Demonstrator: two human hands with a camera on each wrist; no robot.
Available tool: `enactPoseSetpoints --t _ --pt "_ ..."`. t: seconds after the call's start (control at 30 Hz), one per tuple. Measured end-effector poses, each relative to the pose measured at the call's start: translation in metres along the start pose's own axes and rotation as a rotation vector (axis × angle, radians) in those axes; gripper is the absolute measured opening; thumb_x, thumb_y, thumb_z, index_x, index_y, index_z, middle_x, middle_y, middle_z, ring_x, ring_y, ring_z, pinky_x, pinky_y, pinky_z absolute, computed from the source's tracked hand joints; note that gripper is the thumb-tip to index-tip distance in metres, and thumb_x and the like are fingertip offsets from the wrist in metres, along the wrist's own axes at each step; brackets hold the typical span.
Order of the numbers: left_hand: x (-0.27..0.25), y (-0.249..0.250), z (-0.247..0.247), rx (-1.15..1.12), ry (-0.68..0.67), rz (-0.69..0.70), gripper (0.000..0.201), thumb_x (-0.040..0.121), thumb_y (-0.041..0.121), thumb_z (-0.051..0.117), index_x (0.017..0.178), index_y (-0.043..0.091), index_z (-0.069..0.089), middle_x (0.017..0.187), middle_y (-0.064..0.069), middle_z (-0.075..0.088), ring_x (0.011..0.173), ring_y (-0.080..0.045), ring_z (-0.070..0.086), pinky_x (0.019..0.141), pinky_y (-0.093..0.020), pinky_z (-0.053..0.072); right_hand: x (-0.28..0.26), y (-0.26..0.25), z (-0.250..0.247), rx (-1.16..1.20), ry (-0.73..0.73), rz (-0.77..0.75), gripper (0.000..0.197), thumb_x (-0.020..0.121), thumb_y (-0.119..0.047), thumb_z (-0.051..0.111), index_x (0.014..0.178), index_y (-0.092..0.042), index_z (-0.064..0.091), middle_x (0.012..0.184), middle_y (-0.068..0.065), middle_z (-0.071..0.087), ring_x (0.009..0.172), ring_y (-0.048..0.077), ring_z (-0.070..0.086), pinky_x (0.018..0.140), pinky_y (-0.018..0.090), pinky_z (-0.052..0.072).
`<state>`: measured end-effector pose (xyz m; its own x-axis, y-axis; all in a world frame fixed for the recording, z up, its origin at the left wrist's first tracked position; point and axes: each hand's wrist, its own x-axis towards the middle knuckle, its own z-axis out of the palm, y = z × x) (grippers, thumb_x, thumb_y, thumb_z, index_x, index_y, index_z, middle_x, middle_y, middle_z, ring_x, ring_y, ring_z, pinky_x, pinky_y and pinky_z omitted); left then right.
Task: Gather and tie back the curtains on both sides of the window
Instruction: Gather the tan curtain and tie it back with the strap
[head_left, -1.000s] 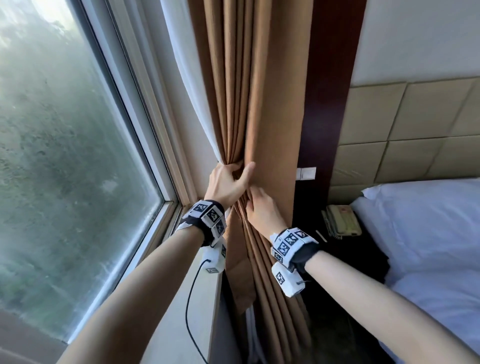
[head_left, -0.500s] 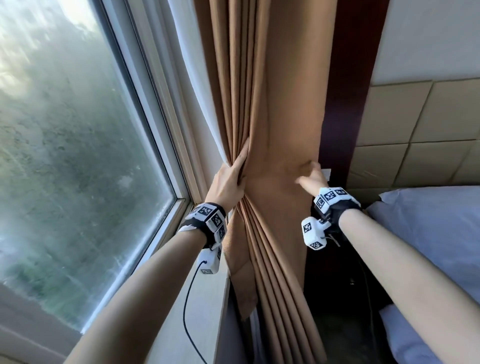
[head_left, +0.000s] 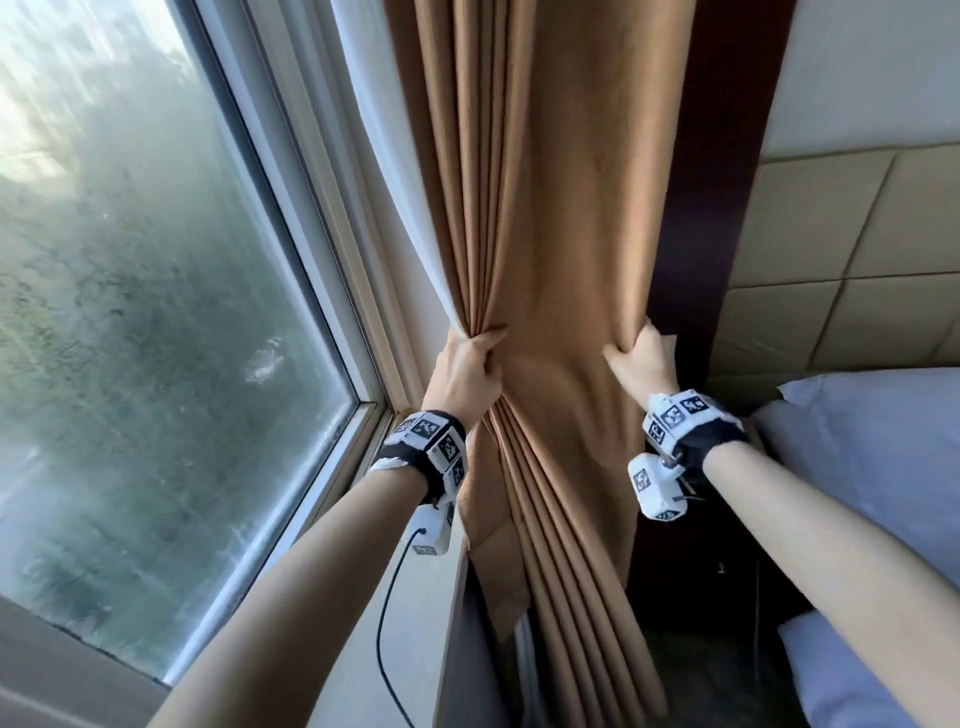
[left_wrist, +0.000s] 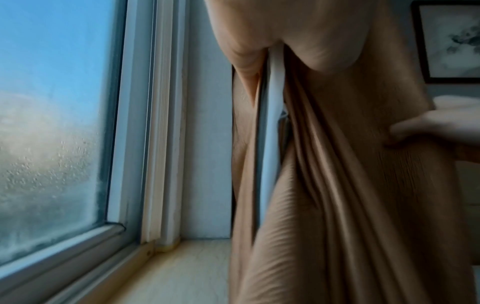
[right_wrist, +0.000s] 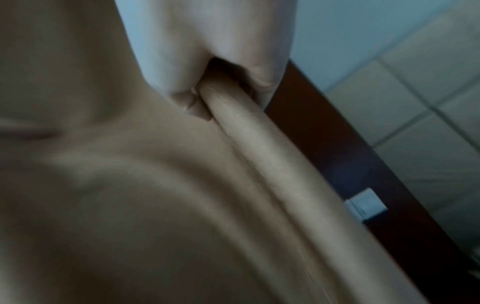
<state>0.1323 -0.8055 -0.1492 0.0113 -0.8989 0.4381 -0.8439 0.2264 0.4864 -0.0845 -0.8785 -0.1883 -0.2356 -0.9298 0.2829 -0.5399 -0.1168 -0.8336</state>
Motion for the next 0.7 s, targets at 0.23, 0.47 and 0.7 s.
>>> enactPoseSetpoints --t 0.23,0.47,0.7 --pt "-0.005 0.027 0.01 -0.147 0.035 -0.037 0.038 0.091 0.046 0.051 0.112 0.022 0.071 0.118 -0.016 0.059 0.111 -0.028 0.057 0.098 -0.026 0.041 -0.122 -0.021 0.014 -0.163 -0.2 -0.344 0.048 0.09 -0.011 0.055 0.134 -0.002 0.038 0.1 0.025 0.064 0.093 0.04 0.064 0.078 0.045 0.054" --pt "-0.026 0.055 0.011 -0.164 -0.05 -0.059 0.05 0.084 0.062 0.054 0.1 0.017 0.07 0.107 -0.006 0.054 0.091 -0.016 0.054 0.083 -0.023 0.042 -0.124 -0.039 0.025 -0.167 -0.283 -0.238 0.033 0.094 -0.008 0.046 0.127 -0.001 0.049 0.111 0.019 0.061 0.102 0.034 0.06 0.087 0.039 0.049" --pt "-0.017 0.044 0.002 0.032 0.013 -0.11 0.011 0.082 0.007 0.057 0.084 0.001 0.065 0.099 -0.023 0.053 0.086 -0.04 0.057 0.073 -0.031 0.046 -0.09 -0.004 0.011 -0.294 -0.649 -0.239 0.044 0.097 -0.024 0.048 0.14 -0.014 0.047 0.147 0.013 0.042 0.141 0.027 0.029 0.117 0.035 0.022"
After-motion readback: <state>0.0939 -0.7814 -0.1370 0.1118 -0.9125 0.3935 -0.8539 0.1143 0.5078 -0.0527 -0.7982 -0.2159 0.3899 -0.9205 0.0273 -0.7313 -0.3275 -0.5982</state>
